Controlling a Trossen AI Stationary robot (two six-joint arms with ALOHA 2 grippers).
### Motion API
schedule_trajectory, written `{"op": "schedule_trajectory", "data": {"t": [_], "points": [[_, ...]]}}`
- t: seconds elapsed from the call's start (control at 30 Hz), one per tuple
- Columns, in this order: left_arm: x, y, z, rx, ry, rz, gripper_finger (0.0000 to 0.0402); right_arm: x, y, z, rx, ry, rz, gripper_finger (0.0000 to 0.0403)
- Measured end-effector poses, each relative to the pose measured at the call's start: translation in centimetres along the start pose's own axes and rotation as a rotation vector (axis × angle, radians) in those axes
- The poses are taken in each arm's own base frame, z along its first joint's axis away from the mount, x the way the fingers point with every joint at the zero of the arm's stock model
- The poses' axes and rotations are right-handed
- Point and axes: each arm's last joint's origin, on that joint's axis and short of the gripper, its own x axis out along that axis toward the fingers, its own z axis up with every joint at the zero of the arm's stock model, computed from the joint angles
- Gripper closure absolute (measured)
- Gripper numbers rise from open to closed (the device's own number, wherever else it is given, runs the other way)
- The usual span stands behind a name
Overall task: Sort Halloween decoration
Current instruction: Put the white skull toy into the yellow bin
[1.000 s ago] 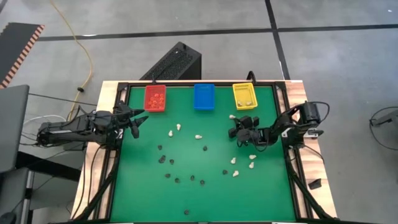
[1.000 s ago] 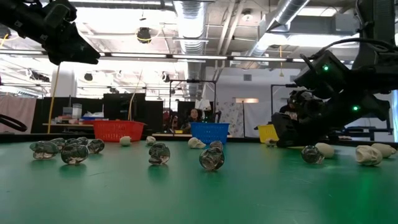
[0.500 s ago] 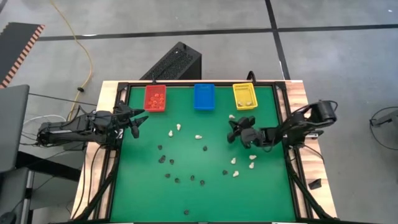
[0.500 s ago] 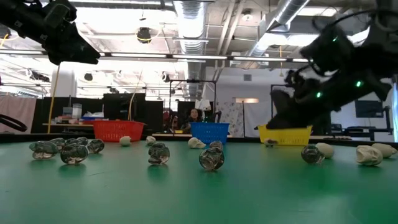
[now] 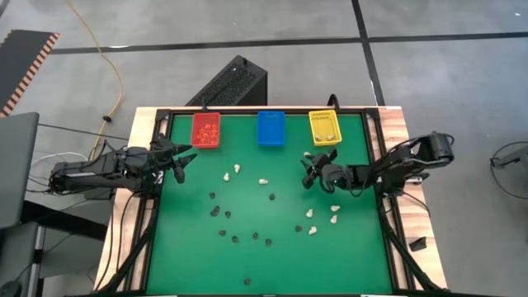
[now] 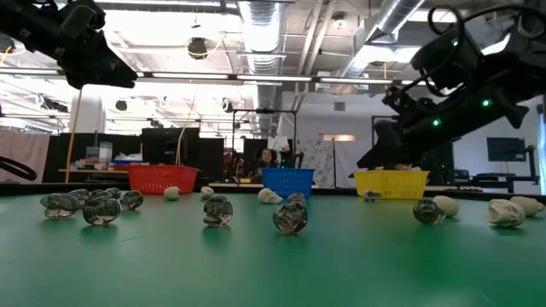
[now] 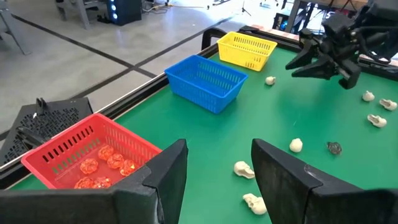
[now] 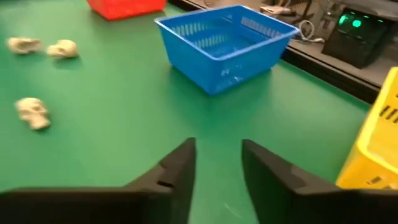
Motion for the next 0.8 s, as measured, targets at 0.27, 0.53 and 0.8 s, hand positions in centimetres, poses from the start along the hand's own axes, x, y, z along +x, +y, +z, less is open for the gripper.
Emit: {"op": "schedule_trajectory", "data": {"t": [0.27,0.53,0.8], "points": [[0.0,0.0,0.0,0.000,0.000,0.000,0.0233,1.5,-1.2,-0.9,0.022,0.055,-0.068,0.0153],[0.0,0.0,0.0,0.001,0.000,0.000,0.0233,3.0,-2.0,-1.3,0.053,0.059,-0.105,0.0154],[0.0,0.0,0.0,0.001,0.000,0.000,0.0233,4.6,-1.7,-2.6,0.071,0.136,-0.076,0.0154]]}}
